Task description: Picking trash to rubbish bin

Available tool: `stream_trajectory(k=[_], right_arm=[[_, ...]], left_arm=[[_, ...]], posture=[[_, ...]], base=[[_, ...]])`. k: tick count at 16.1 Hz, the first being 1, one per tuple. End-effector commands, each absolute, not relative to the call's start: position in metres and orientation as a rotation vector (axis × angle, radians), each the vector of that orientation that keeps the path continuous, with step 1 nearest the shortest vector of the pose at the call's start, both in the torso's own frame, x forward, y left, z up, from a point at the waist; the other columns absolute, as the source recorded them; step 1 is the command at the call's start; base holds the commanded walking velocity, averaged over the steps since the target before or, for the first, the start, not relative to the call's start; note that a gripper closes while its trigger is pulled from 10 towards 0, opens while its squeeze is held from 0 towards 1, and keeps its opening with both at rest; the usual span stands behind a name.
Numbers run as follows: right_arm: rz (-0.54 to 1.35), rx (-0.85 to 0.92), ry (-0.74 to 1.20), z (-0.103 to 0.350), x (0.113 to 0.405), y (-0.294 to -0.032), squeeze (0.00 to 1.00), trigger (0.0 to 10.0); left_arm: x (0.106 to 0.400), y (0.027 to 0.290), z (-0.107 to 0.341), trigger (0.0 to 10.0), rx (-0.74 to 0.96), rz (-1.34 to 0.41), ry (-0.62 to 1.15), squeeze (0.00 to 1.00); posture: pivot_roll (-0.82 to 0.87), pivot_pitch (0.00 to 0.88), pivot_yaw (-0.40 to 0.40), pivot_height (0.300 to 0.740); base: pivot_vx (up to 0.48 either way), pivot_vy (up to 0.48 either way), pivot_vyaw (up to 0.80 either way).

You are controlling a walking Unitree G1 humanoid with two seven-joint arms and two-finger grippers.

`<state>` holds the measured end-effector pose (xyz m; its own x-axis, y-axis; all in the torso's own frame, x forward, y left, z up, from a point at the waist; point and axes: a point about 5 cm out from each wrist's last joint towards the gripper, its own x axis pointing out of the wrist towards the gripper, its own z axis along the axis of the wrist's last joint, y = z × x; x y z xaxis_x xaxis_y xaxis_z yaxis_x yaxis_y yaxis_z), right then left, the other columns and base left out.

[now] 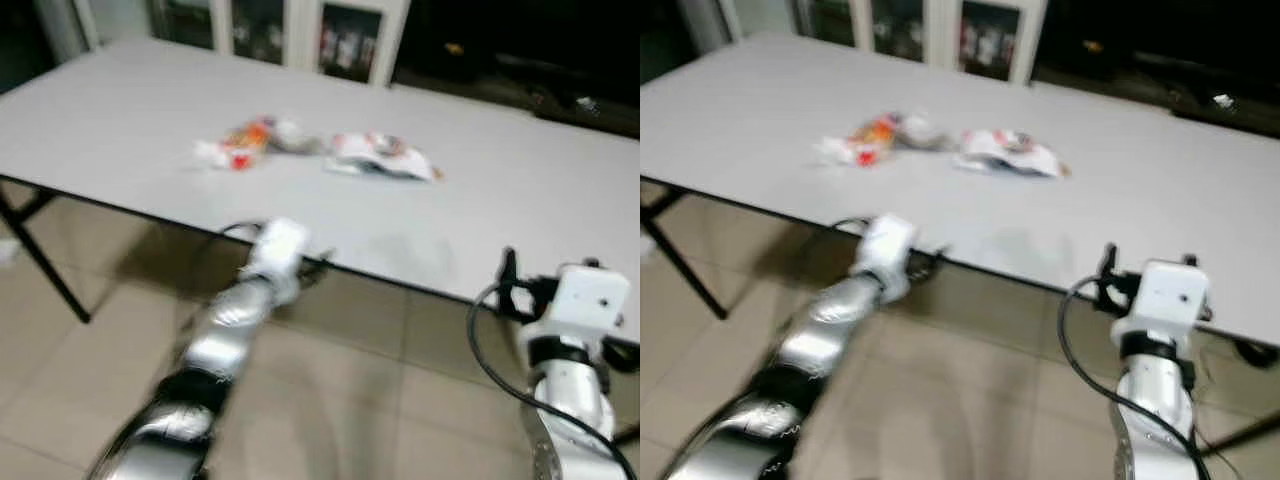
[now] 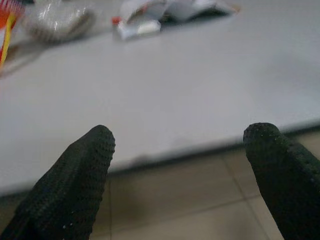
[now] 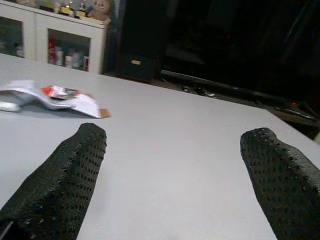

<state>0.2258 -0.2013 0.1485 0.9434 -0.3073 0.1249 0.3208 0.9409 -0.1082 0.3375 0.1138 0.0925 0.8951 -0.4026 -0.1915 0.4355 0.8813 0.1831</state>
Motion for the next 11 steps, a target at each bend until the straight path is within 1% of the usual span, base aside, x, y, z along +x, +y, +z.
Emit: stream_trajectory(k=[1, 3, 5, 7, 8, 9, 10, 11], right_arm=[[-0.318, -0.130, -0.106, 0.147, 0.228, -0.204, 0.00, 10.0], [-0.303, -0.130, -0.106, 0.146, 0.232, -0.202, 0.00, 10.0], [-0.258, -0.139, -0.117, 0.147, 0.240, -0.198, 0.00, 10.0], [-0.249, -0.151, -0.129, 0.148, 0.244, -0.198, 0.00, 10.0], [-0.258, -0.151, -0.136, 0.149, 0.245, -0.200, 0.00, 10.0], [-0.260, -0.152, -0.137, 0.149, 0.245, -0.200, 0.00, 10.0], [-0.269, -0.152, -0.138, 0.147, 0.245, -0.202, 0.00, 10.0], [-0.272, -0.151, -0.138, 0.147, 0.245, -0.203, 0.00, 10.0]], left_arm=[[0.331, 0.107, 0.101, 10.0, 0.248, -0.531, 0.100, 0.00], [0.324, 0.113, 0.102, 10.0, 0.283, -0.568, 0.059, 0.00], [0.314, 0.121, 0.107, 10.0, 0.371, -0.583, -0.025, 0.00], [0.308, 0.124, 0.109, 10.0, 0.373, -0.537, -0.044, 0.00], [0.307, 0.125, 0.113, 10.0, 0.363, -0.458, -0.091, 0.00], [0.307, 0.126, 0.114, 10.0, 0.361, -0.442, -0.099, 0.00], [0.306, 0.128, 0.117, 10.0, 0.374, -0.387, -0.146, 0.00], [0.306, 0.128, 0.118, 10.0, 0.368, -0.377, -0.153, 0.00]], posture=[[0.13, 0.067, -0.078, 0.740], [0.16, 0.078, -0.092, 0.740], [0.19, 0.086, -0.105, 0.740], [0.20, 0.086, -0.104, 0.740], [0.20, 0.083, -0.093, 0.740], [0.20, 0.083, -0.093, 0.740], [0.21, 0.076, -0.088, 0.740], [0.21, 0.076, -0.088, 0.740]], base=[[0.000, 0.000, 0.00], [0.000, 0.000, 0.00], [0.000, 0.000, 0.00], [0.000, 0.000, 0.00], [0.000, 0.000, 0.00], [0.000, 0.000, 0.00], [0.000, 0.000, 0.00], [0.000, 0.000, 0.00]])
